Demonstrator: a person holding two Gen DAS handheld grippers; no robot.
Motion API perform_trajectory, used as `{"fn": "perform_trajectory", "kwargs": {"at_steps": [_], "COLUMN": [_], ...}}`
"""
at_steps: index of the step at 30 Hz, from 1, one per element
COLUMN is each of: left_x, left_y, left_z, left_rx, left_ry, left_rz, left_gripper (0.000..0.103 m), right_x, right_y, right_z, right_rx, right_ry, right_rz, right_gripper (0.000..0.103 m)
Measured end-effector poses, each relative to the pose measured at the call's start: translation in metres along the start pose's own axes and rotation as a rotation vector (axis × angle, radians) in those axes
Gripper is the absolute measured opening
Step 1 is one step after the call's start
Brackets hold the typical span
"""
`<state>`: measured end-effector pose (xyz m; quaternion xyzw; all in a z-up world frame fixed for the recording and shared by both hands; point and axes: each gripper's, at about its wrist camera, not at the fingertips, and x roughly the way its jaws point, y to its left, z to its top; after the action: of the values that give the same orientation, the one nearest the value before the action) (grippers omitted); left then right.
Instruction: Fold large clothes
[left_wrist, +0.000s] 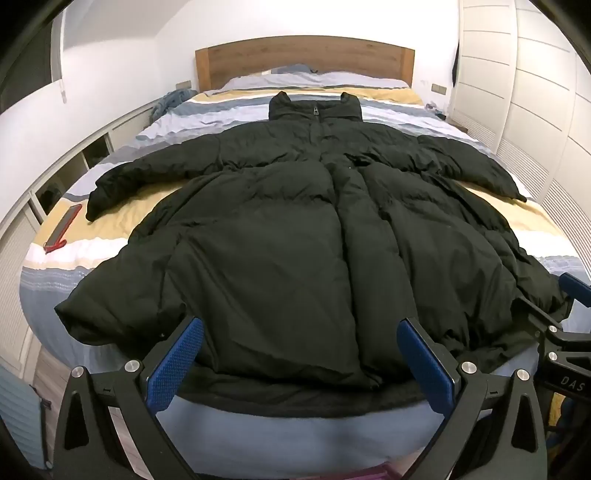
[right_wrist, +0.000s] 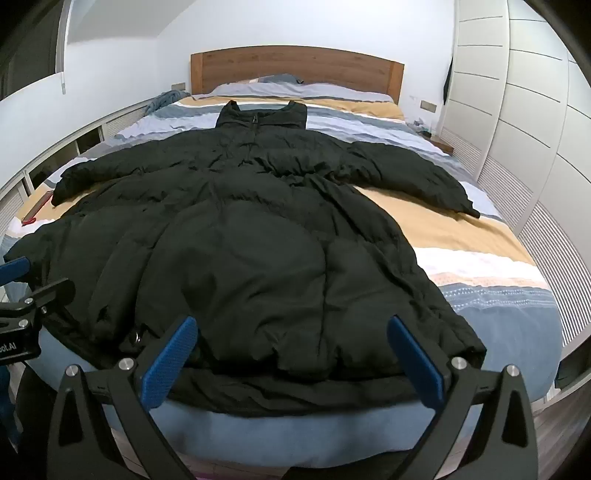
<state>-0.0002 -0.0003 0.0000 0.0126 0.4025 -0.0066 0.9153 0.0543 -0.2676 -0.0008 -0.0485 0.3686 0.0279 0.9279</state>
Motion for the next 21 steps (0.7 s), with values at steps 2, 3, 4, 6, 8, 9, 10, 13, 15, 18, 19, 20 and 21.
{"fn": "perform_trajectory", "kwargs": {"at_steps": [2, 3, 4, 6, 8, 9, 10, 13, 15, 18, 19, 20, 21], "left_x": [-0.0004, -0.0007, 0.0039, 0.0042, 0.0041, 0.0039, 0.0036, 0.0068, 0.0068, 0.007, 0.007, 0.0069, 0.0068], "left_y": [-0.001, -0.0018, 0.0005, -0.0003, -0.0012, -0.0017, -0.0024, -0.0018, -0.0012, -0.0007, -0.0009, -0.0006, -0.0002], "left_z": [-0.0004, -0.0007, -0.0036, -0.0052, -0.0069, -0.0078, -0.0088, -0.0024, -0.0025, -0.0029, -0.0028, -0.0028, -0.0028], "left_rx": [0.001, 0.002, 0.001, 0.001, 0.001, 0.0, 0.0, -0.01, -0.009, -0.009, -0.009, -0.008, -0.008], "left_ry": [0.001, 0.002, 0.006, 0.007, 0.007, 0.007, 0.007, 0.022, 0.021, 0.02, 0.02, 0.021, 0.021], "left_rz": [-0.002, -0.004, -0.008, -0.014, -0.016, -0.015, -0.014, -0.012, -0.009, -0.007, -0.005, -0.005, -0.007], "left_gripper": [0.102, 0.102, 0.102, 0.102, 0.102, 0.102, 0.102, 0.102, 0.102, 0.102, 0.102, 0.102, 0.102], "right_x": [0.0004, 0.0006, 0.0008, 0.0009, 0.0004, 0.0007, -0.0002, -0.0026, -0.0004, 0.0018, 0.002, 0.002, 0.0013], "right_y": [-0.0004, -0.0006, -0.0007, -0.0006, -0.0005, -0.0007, -0.0007, -0.0008, -0.0025, -0.0026, -0.0026, -0.002, -0.0021], "right_z": [0.0, 0.0, 0.0001, 0.0002, 0.0003, 0.0005, 0.0007, 0.0015, 0.0018, 0.0006, 0.0007, 0.0008, 0.001], "right_rx": [0.002, 0.002, 0.002, 0.002, 0.001, 0.002, 0.002, 0.002, 0.004, 0.005, 0.004, 0.005, 0.006], "right_ry": [-0.002, -0.002, -0.001, 0.0, 0.0, 0.003, 0.003, 0.004, 0.004, 0.006, 0.006, 0.007, 0.008], "right_rz": [0.002, 0.002, 0.003, 0.004, 0.004, 0.004, 0.003, 0.0, -0.001, 0.001, 0.0, -0.002, -0.001], "right_gripper": [0.103, 0.103, 0.103, 0.103, 0.103, 0.103, 0.103, 0.103, 0.103, 0.103, 0.103, 0.103, 0.103]}}
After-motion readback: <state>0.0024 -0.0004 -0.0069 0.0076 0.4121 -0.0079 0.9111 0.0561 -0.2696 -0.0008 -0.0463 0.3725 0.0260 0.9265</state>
